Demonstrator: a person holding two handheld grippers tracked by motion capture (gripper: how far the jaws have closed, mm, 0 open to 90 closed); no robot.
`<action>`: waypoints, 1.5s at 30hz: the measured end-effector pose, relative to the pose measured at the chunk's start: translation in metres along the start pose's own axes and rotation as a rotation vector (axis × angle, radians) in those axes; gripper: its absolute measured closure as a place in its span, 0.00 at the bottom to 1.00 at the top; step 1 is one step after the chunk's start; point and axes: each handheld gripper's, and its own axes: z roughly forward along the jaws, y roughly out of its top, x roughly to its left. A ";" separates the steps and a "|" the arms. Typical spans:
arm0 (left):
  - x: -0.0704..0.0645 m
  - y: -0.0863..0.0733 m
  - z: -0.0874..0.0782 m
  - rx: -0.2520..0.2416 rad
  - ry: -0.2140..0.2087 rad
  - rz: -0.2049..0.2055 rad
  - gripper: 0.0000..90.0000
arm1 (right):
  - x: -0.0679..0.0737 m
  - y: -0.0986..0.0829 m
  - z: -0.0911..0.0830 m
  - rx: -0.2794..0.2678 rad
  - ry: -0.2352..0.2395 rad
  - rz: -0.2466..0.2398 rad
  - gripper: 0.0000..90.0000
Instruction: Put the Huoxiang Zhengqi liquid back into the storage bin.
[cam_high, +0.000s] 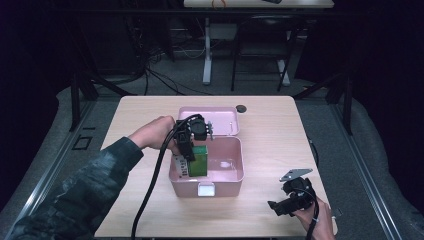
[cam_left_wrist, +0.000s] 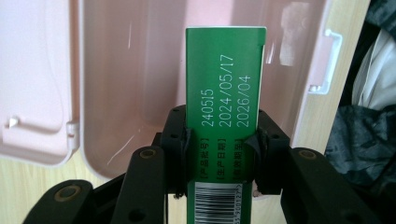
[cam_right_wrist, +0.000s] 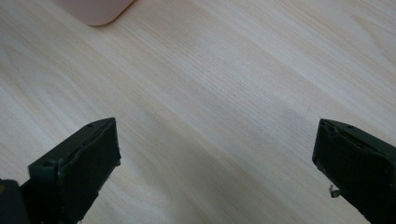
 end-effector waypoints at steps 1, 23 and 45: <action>-0.001 -0.001 0.001 0.000 -0.004 -0.002 0.71 | 0.000 0.000 0.001 -0.002 -0.001 0.002 0.00; -0.011 -0.005 0.027 0.011 -0.053 0.078 0.71 | 0.001 0.001 0.002 0.001 0.007 0.004 0.00; -0.016 -0.012 0.041 0.014 -0.039 0.058 0.70 | 0.001 0.001 0.002 0.007 0.000 -0.008 0.00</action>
